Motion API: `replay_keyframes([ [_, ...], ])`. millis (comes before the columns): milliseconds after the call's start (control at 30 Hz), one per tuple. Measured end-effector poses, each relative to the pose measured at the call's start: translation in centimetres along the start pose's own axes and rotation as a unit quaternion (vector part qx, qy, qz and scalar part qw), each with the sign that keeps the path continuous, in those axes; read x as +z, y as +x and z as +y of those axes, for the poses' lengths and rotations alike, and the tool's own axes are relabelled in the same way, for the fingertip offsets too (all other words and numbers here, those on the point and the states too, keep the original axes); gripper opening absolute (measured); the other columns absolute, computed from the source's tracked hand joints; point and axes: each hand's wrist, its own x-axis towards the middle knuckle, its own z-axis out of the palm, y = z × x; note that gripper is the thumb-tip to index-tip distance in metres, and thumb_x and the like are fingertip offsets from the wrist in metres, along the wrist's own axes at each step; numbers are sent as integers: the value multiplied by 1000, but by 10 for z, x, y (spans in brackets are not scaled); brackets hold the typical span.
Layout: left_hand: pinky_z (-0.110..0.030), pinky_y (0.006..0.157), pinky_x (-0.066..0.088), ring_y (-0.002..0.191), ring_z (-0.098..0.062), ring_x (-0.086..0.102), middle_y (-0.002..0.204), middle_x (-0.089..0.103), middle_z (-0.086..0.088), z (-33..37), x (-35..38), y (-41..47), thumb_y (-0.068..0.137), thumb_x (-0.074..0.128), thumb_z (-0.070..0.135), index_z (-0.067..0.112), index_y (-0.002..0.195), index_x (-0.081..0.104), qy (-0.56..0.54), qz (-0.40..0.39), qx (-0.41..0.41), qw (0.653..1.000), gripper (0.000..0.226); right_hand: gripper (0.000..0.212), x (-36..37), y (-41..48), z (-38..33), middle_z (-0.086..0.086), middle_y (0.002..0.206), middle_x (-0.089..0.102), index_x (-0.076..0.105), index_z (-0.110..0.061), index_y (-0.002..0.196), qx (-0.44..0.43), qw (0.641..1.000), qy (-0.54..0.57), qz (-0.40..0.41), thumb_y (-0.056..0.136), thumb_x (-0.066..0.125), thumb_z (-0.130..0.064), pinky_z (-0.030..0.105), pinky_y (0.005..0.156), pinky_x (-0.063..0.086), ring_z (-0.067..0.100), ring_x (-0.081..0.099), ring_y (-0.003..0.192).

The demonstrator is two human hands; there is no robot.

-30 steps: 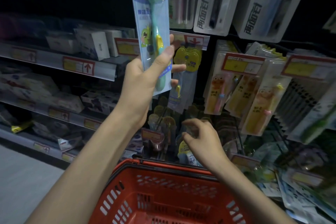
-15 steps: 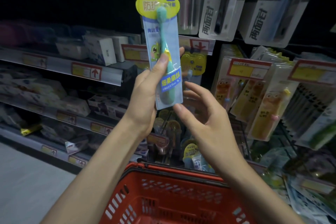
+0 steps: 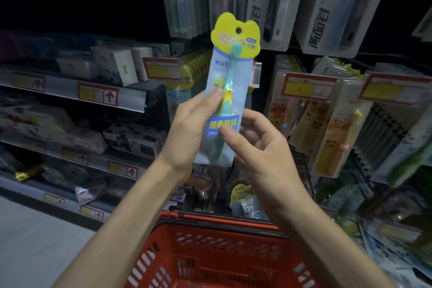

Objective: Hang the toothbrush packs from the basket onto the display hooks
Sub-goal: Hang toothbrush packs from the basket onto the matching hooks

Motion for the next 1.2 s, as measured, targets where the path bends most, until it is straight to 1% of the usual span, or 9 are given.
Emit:
replay_keyframes([
  [133, -34, 90, 56, 105, -22, 70, 120, 75, -8, 1, -3, 3, 110, 44, 19, 5, 129, 67, 55, -4, 50, 997, 32, 31, -11, -1, 2, 12, 112, 78, 66, -7, 121, 4, 999, -27, 28, 91, 73, -8, 36, 84, 63, 24, 76, 100],
  [233, -35, 97, 53, 123, -25, 66, 133, 71, -6, 4, -11, 9, 110, 45, 22, 11, 134, 66, 97, 7, 86, 991, 34, 30, -23, -8, 4, 8, 111, 78, 67, -11, 119, -6, 997, -61, 40, 90, 74, -11, 30, 80, 59, 21, 76, 101],
  [333, -39, 101, 50, 131, -24, 61, 139, 67, -1, 9, -16, 11, 107, 47, 29, 19, 139, 64, 107, 22, 96, 989, 37, 32, -35, -19, 5, 6, 111, 78, 66, -10, 119, -23, 995, -88, 40, 88, 73, -9, 27, 80, 59, 20, 75, 102],
  [467, -38, 105, 49, 130, -21, 63, 144, 64, 0, 13, -20, 15, 108, 47, 27, 24, 149, 53, 108, 29, 114, 987, 41, 34, -54, -32, 14, 8, 110, 77, 67, -12, 118, -31, 992, -111, 47, 86, 79, -11, 30, 80, 60, 23, 74, 101],
  [600, -31, 101, 50, 126, -21, 66, 135, 70, -3, 11, -19, 17, 105, 50, 27, 21, 153, 47, 92, 36, 116, 988, 48, 32, -64, -39, 29, 9, 106, 75, 66, -11, 115, -36, 987, -147, 55, 83, 70, -14, 38, 81, 57, 25, 71, 96],
  [800, -32, 89, 50, 119, -19, 69, 132, 72, 1, 16, -16, 18, 103, 54, 25, 13, 140, 56, 107, 52, 125, 985, 39, 29, -57, -38, 50, 11, 102, 70, 64, -9, 112, -32, 984, -165, 53, 83, 67, -14, 22, 65, 55, 17, 68, 83],
  [933, -33, 90, 50, 118, -16, 69, 133, 72, 4, 18, -18, 18, 106, 52, 20, 13, 139, 58, 133, 47, 137, 981, 35, 29, -54, -30, 54, 9, 106, 71, 63, -12, 114, -27, 983, -170, 58, 86, 68, -17, 25, 74, 57, 23, 70, 93],
  [1067, -33, 92, 50, 119, -14, 69, 134, 71, 6, 21, -19, 19, 106, 51, 21, 15, 140, 58, 143, 46, 141, 979, 35, 28, -52, -18, 52, 6, 111, 72, 62, -14, 118, -29, 983, -170, 63, 92, 72, -10, 24, 77, 56, 17, 71, 96],
  [1200, -37, 94, 51, 119, -14, 69, 132, 72, 6, 20, -17, 20, 107, 51, 18, 14, 138, 60, 149, 44, 143, 977, 33, 26, -51, -8, 51, 6, 112, 72, 62, -13, 121, -21, 982, -173, 71, 97, 66, -3, 26, 77, 58, 14, 70, 95],
])
